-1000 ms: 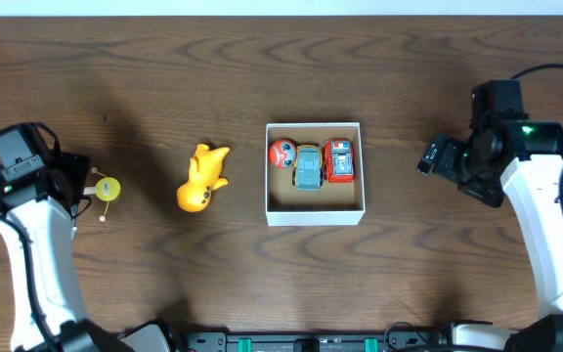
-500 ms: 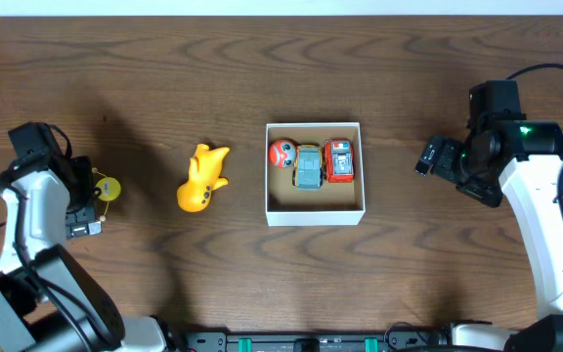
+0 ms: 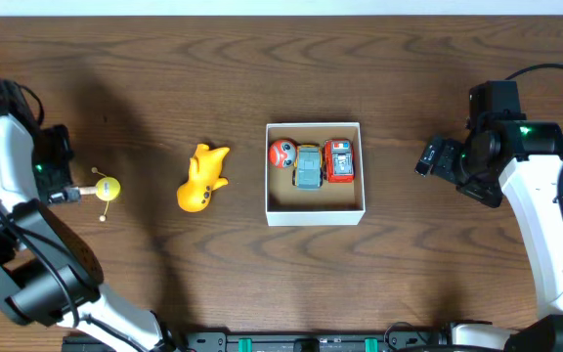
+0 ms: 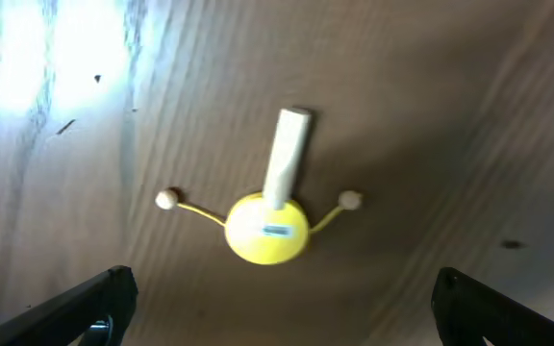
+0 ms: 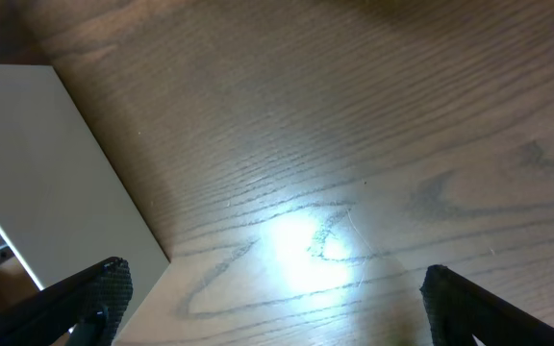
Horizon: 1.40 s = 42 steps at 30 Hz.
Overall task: Pack container
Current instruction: 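Retract the right gripper and move the left gripper to the yellow stick toy, then lower the left gripper onto the white stick and close on it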
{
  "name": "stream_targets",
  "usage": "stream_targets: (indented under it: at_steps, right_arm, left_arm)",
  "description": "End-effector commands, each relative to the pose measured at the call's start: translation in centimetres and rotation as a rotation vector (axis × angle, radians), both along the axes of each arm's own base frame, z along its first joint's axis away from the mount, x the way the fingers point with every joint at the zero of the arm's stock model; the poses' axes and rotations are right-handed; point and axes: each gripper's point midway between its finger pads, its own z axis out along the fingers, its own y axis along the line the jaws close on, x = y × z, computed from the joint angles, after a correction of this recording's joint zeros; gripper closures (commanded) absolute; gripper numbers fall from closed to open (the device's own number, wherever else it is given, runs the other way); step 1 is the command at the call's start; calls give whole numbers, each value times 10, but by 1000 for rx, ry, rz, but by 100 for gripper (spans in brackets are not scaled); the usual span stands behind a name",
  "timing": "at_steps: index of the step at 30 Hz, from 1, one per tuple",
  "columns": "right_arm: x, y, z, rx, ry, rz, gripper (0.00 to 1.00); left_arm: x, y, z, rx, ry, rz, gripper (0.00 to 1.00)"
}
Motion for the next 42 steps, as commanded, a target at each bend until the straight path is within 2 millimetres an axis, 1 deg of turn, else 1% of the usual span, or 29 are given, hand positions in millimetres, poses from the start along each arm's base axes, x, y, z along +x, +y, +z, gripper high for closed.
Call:
stream_targets:
  at_steps: [1, 11, 20, 24, 30, 42]
  right_arm:
    - [-1, 2, -1, 2, 5, 17, 1]
    - [-3, 2, -2, 1, 14, 17, 1]
    - [-6, 2, -2, 1, 23, 17, 1]
    - [-7, 2, -2, 1, 28, 17, 1]
    - [-6, 2, -2, 1, 27, 17, 1]
    - [-6, 2, -2, 1, 24, 17, 1]
  left_arm:
    - [0, 2, 0, -15, 14, 36, 2]
    - [-10, -4, -44, -92, 146, 21, 2]
    - [-6, 0, -66, -101, 169, 22, 2]
    - [-4, 6, -70, -75, 164, 22, 2]
    - [-9, 20, -70, 7, 197, 22, 2]
    - [-1, 24, -83, 20, 174, -18, 2]
